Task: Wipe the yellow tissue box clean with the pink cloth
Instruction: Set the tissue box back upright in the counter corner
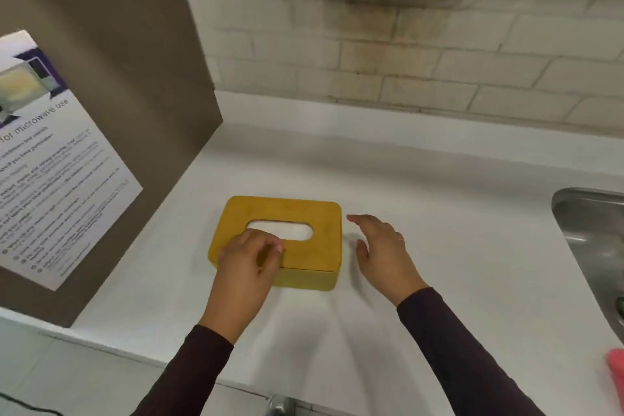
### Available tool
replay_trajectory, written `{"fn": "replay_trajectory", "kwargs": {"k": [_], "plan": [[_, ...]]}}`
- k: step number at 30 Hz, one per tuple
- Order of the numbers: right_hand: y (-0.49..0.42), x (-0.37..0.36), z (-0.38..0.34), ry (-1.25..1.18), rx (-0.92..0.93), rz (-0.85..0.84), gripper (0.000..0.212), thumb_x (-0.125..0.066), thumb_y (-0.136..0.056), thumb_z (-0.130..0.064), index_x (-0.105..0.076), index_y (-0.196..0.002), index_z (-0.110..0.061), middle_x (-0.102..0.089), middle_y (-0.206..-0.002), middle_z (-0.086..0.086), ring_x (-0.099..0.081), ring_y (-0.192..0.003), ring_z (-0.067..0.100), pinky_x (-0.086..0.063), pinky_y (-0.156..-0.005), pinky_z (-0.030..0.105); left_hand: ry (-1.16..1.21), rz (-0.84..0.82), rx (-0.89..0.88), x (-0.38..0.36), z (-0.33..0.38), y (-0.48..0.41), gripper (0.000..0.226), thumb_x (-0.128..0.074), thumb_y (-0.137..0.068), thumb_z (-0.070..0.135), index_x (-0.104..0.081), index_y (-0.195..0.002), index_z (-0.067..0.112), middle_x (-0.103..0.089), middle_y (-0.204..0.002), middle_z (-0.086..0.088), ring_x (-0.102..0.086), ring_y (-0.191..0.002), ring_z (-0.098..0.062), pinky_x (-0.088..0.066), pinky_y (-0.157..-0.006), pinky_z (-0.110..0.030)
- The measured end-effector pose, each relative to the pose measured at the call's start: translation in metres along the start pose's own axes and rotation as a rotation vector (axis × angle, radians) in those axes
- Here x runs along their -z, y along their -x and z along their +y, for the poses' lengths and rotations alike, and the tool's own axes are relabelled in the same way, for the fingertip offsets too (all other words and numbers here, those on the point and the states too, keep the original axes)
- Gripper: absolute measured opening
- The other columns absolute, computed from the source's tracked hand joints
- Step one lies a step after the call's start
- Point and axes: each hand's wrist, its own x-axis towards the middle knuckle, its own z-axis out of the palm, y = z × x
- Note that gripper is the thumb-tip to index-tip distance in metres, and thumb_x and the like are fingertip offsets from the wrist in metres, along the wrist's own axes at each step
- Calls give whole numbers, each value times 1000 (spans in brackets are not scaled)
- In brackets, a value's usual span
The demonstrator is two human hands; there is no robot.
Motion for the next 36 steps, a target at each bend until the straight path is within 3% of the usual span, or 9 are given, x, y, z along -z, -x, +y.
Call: {"fn": "replay_trajectory", "kwargs": {"k": [4, 6, 12, 18, 21, 24, 27, 31, 36], "plan": [[-30, -16, -17, -327, -125, 55, 35, -40, -97, -7, -52, -128, -20, -54, -132, 0, -53, -117, 18, -38, -100, 27, 41, 0, 22, 24, -32, 2, 16, -57, -89, 18, -62, -83, 31, -57, -89, 20, -57, -86, -1, -48, -75, -20], [-43, -23, -23, -425, -196, 65, 31, -39, -100, -19, -51, -129, -21, -55, -131, 0, -54, -115, 17, -42, -101, 33, 60, -13, 45, 32, -41, 4, 21, -57, -88, 18, -58, -78, 36, -55, -80, 20, -55, -79, -1, -41, -68, -7], [-68, -37, -34, -380, -254, 50, 32, -45, -97, -30, -52, -128, -23, -58, -125, -2, -55, -106, 13, -44, -95, 31, 62, -231, 80, 34, -61, 11, 26, -56, -86, 36, -51, -61, 35, -51, -53, 14, -48, -53, -5, -34, -49, -12], [-67, -39, -35, -275, -245, 7, 25, -50, -95, -27, -59, -118, -20, -62, -111, -3, -54, -97, 12, -41, -83, 24, 81, -172, 162, 33, -65, 2, 26, -54, -89, 39, -62, -64, 34, -52, -46, 20, -52, -52, 1, -33, -52, -10], [-63, -39, -36, -307, -269, 42, 15, -57, -91, -27, -62, -105, -22, -62, -97, -8, -57, -87, 11, -42, -69, 14, 128, -94, 182, 37, -74, -15, 14, -59, -88, 31, -72, -86, 25, -61, -76, 23, -58, -75, 0, -42, -72, -15], [-55, -40, -47, -351, -279, 14, 14, -65, -85, -34, -62, -96, -26, -62, -91, -13, -58, -76, 7, -43, -58, 7, 140, -56, 208, 42, -83, -38, 16, -59, -88, 27, -70, -96, 18, -63, -98, 10, -57, -93, -8, -41, -84, -21], [-48, -49, -71, -464, -236, -43, 36, -74, -73, -47, -58, -103, -34, -60, -96, -16, -59, -79, 6, -47, -62, 7, 150, -112, 264, 47, -97, -66, 23, -54, -91, 32, -67, -101, 15, -64, -105, -2, -59, -92, -13, -44, -84, -26], [-44, -72, -94, -394, -10, -223, 85, -79, -66, -47, -33, -138, -43, -50, -105, -12, -53, -84, 4, -46, -74, 13, 197, -129, 370, 60, -113, -99, 34, -45, -95, 31, -62, -120, 16, -62, -122, -9, -58, -109, -24, -45, -100, -43], [-56, -101, -116, -107, 130, -288, 75, -60, -87, -44, -12, -145, -48, -39, -104, -2, -49, -89, 14, -41, -86, 18, 265, -107, 443, 72, -127, -129, 33, -45, -94, 18, -60, -124, 14, -62, -126, -7, -58, -105, -19, -43, -91, -28]]}}
